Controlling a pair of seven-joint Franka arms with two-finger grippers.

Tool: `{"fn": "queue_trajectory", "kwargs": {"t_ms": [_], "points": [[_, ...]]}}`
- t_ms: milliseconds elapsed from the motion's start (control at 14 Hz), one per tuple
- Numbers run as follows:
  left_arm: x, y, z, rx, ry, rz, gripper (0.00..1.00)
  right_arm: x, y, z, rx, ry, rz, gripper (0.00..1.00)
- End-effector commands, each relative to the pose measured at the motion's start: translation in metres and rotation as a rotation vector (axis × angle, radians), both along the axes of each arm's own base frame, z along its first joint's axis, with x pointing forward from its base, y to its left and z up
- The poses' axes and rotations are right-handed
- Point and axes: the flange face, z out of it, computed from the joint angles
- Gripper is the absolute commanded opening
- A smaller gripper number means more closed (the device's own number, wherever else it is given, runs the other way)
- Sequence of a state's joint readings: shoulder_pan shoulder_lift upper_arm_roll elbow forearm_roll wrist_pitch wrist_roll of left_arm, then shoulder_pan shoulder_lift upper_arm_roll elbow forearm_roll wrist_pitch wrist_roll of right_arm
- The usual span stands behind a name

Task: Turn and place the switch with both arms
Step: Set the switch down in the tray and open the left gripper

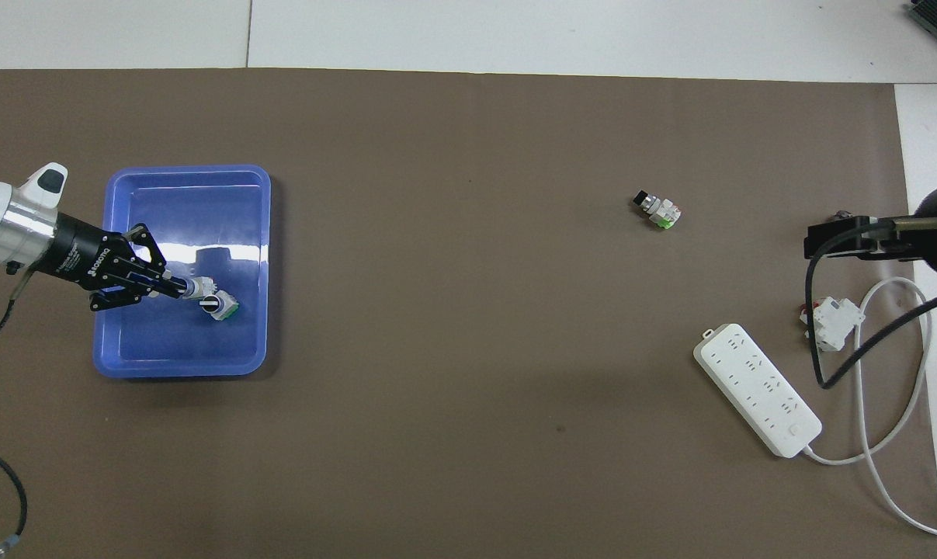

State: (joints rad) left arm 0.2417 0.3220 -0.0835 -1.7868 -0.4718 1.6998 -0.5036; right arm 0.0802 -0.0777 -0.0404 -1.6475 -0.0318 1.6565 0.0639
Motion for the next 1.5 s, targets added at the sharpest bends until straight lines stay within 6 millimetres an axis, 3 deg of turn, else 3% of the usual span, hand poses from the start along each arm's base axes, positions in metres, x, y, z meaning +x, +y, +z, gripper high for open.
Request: {"fn": "queue_trajectory", "kwargs": {"t_ms": [0,573,645,716,788,860,1003,1290,1433], "points": [[-0.010,0.005,0.001,0.047,-0.030,-0.021,0.00,-0.004,-0.013,0.001,-0.023,0.016,0.026,1.00],[-0.015,0.007,-0.008,0.105,-0.027,-0.053,0.00,-0.006,-0.005,-0.003,-0.017,0.030,-0.029,1.00],[-0.014,0.007,-0.006,0.106,-0.030,-0.051,0.13,-0.007,-0.005,-0.004,-0.017,0.038,-0.031,1.00],[-0.012,0.007,-0.004,0.108,-0.039,-0.051,0.35,-0.007,-0.006,-0.004,-0.017,0.038,-0.032,1.00],[-0.009,0.008,-0.001,0.113,-0.057,-0.049,0.72,-0.006,-0.007,-0.003,-0.017,0.030,-0.034,1.00],[-0.004,0.009,0.006,0.118,-0.080,-0.046,1.00,-0.006,-0.006,-0.003,-0.017,0.027,-0.032,1.00],[0.005,0.004,0.021,0.129,-0.134,-0.050,1.00,-0.006,-0.007,-0.003,-0.016,0.030,-0.038,1.00],[0.017,-0.033,0.061,0.147,-0.241,-0.095,1.00,-0.004,-0.002,-0.001,-0.012,0.010,-0.036,1.00],[0.022,-0.063,0.080,0.164,-0.323,-0.134,1.00,-0.002,-0.003,0.000,-0.009,-0.006,-0.047,1.00]]}}
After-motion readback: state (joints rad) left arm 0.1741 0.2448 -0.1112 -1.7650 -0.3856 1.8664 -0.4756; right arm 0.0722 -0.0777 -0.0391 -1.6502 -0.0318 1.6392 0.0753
